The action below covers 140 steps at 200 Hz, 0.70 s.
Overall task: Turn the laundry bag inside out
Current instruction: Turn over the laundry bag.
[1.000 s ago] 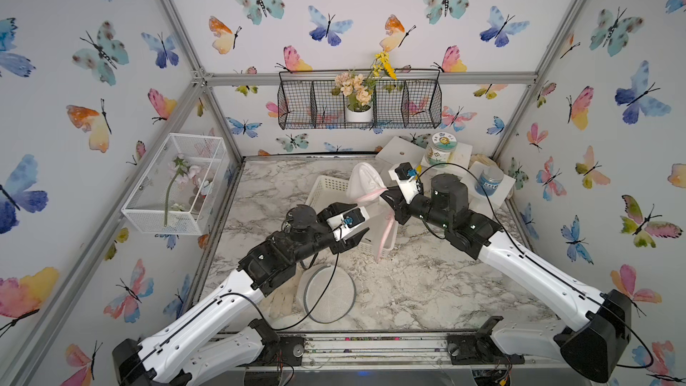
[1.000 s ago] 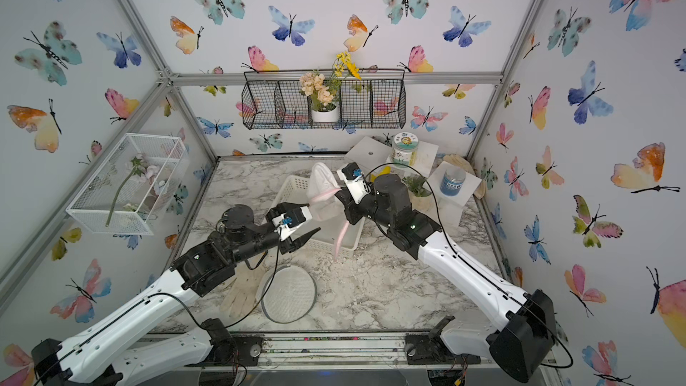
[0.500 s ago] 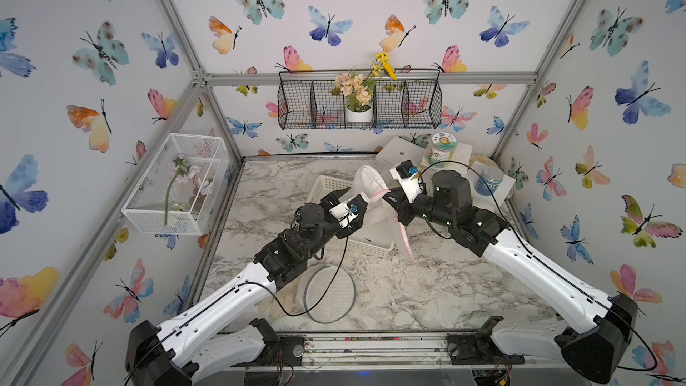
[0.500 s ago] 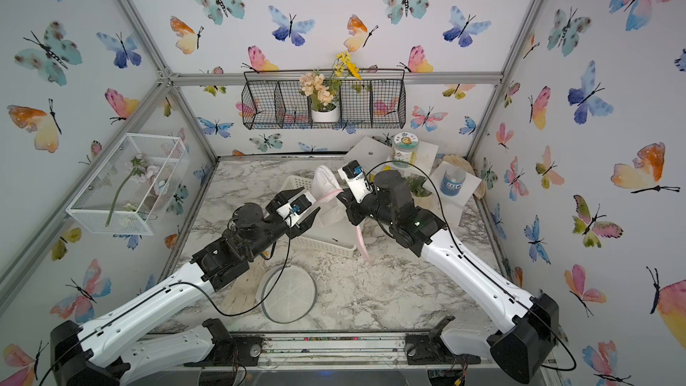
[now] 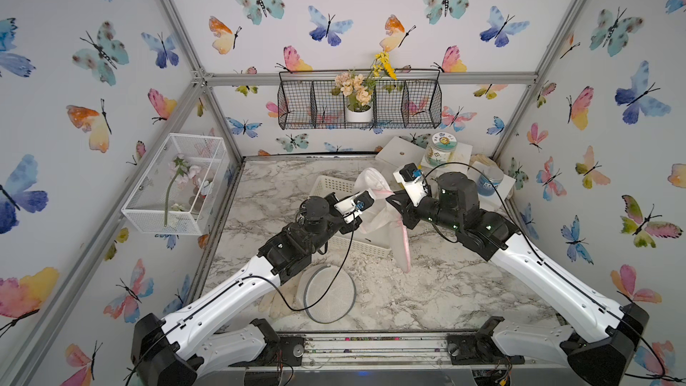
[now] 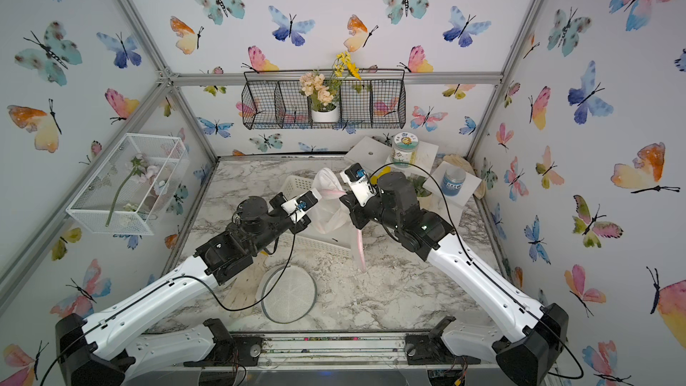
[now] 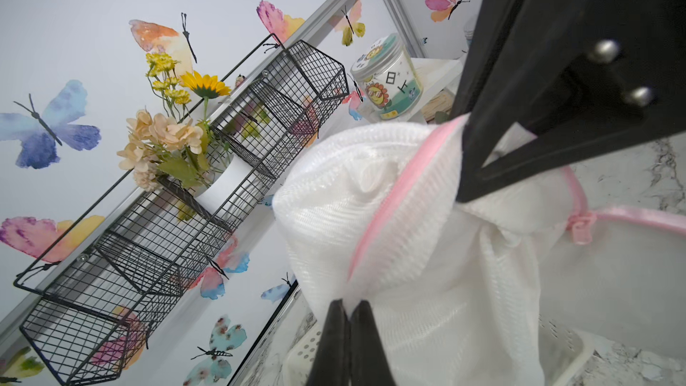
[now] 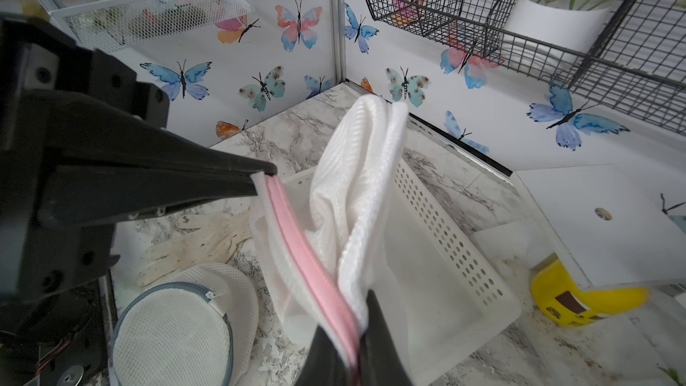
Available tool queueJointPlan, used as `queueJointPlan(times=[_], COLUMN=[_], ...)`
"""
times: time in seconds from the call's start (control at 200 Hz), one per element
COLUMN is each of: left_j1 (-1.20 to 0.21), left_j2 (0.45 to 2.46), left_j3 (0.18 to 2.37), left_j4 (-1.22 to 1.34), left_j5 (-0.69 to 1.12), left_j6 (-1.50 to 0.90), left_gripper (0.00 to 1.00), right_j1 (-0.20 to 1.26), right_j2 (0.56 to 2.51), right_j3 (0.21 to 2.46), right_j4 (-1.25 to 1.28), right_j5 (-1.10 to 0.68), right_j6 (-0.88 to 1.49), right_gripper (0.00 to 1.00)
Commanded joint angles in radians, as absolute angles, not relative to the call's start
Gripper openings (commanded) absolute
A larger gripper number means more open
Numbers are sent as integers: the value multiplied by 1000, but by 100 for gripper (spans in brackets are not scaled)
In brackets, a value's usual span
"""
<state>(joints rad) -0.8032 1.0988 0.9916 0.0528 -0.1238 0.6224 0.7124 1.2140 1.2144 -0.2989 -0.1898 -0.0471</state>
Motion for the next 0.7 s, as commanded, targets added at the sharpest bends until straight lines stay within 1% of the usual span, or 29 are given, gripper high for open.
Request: queueJointPlan(times=[0.0,0.12,0.265,0.375,0.461,0.571,0.696], left_j1=[-802,-801,-802,-794,-751,-705,-651], left_j2=[1087,1113,1200,1288,1351,1403,1445], left_j3=[1065,1198,1367,1459,1504,1532,1521], left_j4=[33,-52,-179,-259,-302,-318,-353], left_j5=[-66,17,58,12,-14,25,114], left_j6=[633,618,604,598,553,510,481], left_gripper=[0,0,0,0,0,0,0], right_j1=[712,712,712,712,712,712,712], right_j2=[1231,1286,1303,1245,1185,1107,1049], right_j3=[1260,1282,1287,1238,1190,1134,1105], right_j4=[-405,-529,-595,-571,-555,-536,-499], right_j5=[-93,-50,-169,-273,-343,-413,-430], right_j6=[-127,-226,-352,-454,-541,-639,-653], right_gripper=[2,2,2,2,2,2,2])
